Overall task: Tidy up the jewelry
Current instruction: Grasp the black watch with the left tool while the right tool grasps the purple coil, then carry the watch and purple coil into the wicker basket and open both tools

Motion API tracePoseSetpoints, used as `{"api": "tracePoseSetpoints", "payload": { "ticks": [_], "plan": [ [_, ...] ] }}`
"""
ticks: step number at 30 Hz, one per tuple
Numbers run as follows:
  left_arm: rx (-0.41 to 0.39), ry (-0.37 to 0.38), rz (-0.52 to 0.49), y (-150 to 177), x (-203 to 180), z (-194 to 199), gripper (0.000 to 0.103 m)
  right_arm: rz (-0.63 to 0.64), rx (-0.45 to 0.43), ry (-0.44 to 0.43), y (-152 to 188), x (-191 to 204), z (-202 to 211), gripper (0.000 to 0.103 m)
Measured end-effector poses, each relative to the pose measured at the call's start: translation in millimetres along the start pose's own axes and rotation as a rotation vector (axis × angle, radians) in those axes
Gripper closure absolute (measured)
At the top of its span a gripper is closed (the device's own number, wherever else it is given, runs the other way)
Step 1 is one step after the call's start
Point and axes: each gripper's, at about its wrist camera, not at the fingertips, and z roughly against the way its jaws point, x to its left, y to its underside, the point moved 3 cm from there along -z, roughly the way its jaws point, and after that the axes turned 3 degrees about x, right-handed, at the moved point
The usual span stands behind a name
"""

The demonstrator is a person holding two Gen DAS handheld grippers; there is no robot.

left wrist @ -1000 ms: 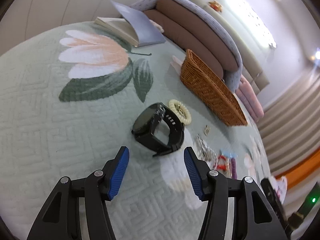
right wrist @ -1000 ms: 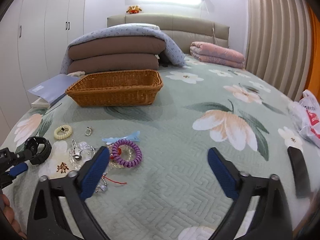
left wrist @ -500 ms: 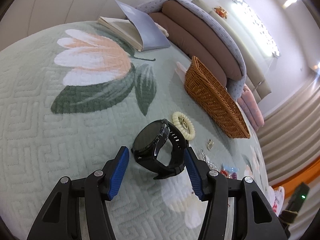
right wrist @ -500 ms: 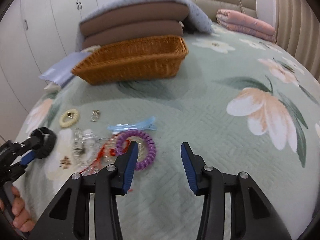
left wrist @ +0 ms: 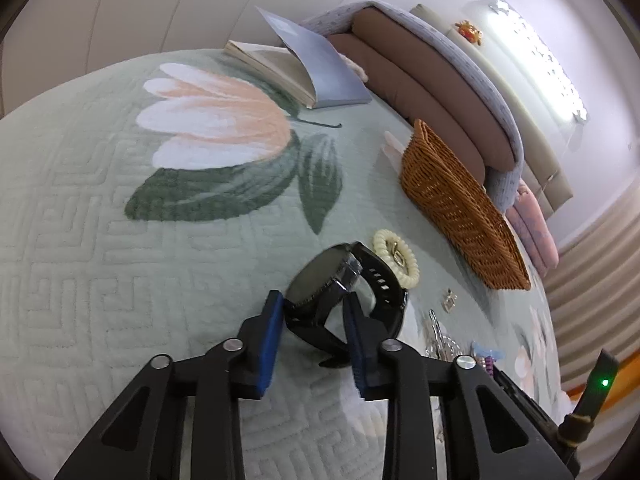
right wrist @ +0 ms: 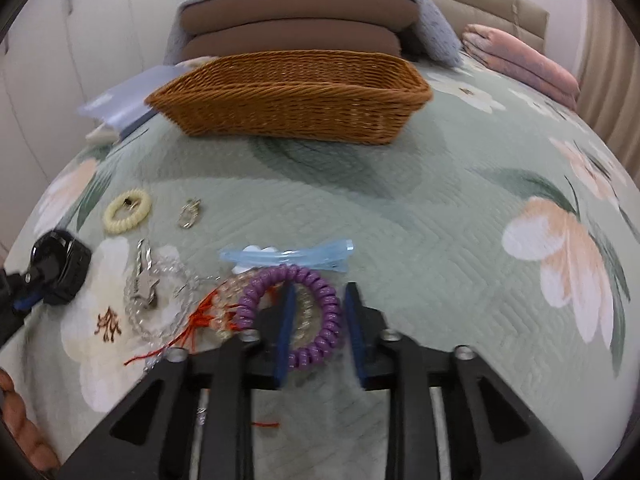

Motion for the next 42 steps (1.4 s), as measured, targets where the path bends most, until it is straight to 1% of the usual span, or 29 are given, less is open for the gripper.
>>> {"api": "tracePoseSetpoints", "payload": {
  "ticks": [1,3,4,7,10,12,16,17,21,24,27,29,31,33,35,37,39,40,42],
  "plan": [
    [0.001,-0.003,-0.010,0,-1,0,0.073,0.004,-0.002,-0.001,0,1,0,0.081],
    [0.002,-0.013,-0.038,0,-3,1,0.075,0.000,-0.009,-0.028,2,1,4,0.082],
    [0.003,-0.015,-0.050,1,-4,1,0.077,-0.010,-0.016,-0.046,4,-1,6,0.082],
    [0.018,0.001,-0.089,1,-5,1,0.078,-0.058,-0.049,-0.106,5,-10,16,0.082],
    [0.027,0.025,-0.117,1,-7,2,0.078,-0.102,-0.093,-0.162,5,-21,27,0.089],
    [0.033,0.039,-0.132,3,-10,2,0.078,-0.118,-0.107,-0.166,5,-26,31,0.089],
    [0.027,0.060,-0.175,7,-20,5,0.078,-0.111,-0.054,-0.152,7,-24,19,0.089],
    [0.027,0.059,-0.186,8,-22,5,0.078,-0.105,-0.056,-0.146,7,-22,19,0.089],
    [0.032,0.067,-0.197,10,-24,5,0.078,-0.101,-0.093,-0.145,6,-22,28,0.089],
    [0.018,0.077,-0.214,8,-28,9,0.078,-0.134,-0.112,-0.186,4,-27,35,0.089],
    [-0.004,0.089,-0.243,5,-37,17,0.078,-0.160,-0.152,-0.227,-7,-29,50,0.089],
    [-0.016,0.103,-0.259,0,-44,22,0.078,-0.160,-0.192,-0.242,-23,-29,63,0.089],
    [-0.032,0.125,-0.279,-11,-55,26,0.078,-0.148,-0.232,-0.235,-44,-30,74,0.089],
    [-0.053,0.133,-0.301,-25,-68,30,0.078,-0.146,-0.275,-0.215,-73,-33,82,0.089],
    [-0.084,0.143,-0.343,-44,-89,33,0.078,-0.150,-0.325,-0.199,-108,-37,81,0.089],
    [-0.112,0.156,-0.371,-63,-110,32,0.078,-0.160,-0.340,-0.165,-136,-40,69,0.089],
    [-0.123,0.172,-0.402,-82,-133,22,0.078,-0.166,-0.333,-0.140,-154,-41,52,0.089],
    [-0.123,0.166,-0.407,-92,-144,13,0.078,-0.164,-0.324,-0.122,-163,-41,41,0.089],
    [-0.096,0.169,-0.423,-109,-163,-13,0.078,-0.159,-0.287,-0.102,-177,-41,16,0.089]
  ]
}}
